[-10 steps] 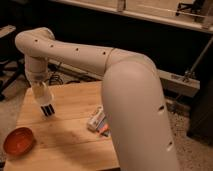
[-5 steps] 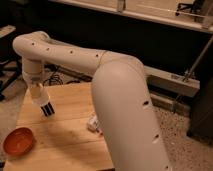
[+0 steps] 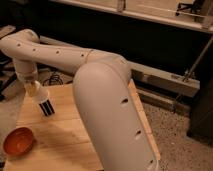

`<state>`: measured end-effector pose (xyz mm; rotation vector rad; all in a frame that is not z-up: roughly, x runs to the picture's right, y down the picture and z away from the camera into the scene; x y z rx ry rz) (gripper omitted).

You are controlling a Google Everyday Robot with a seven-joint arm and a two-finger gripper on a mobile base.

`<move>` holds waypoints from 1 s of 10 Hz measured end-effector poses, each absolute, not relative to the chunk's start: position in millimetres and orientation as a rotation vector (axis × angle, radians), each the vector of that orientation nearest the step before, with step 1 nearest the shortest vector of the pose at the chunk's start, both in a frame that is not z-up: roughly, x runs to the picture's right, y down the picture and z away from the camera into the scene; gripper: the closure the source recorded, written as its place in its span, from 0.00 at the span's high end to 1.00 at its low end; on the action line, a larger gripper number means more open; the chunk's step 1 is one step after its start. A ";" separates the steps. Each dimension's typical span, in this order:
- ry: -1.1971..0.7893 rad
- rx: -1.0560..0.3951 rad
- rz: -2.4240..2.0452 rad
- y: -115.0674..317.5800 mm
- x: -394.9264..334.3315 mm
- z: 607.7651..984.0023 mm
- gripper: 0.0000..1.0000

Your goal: Place the ceramic cup over the eraser

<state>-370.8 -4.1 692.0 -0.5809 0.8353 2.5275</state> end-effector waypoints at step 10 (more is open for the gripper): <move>0.983 -0.651 2.556 4.1 -354.4 712.8 0.00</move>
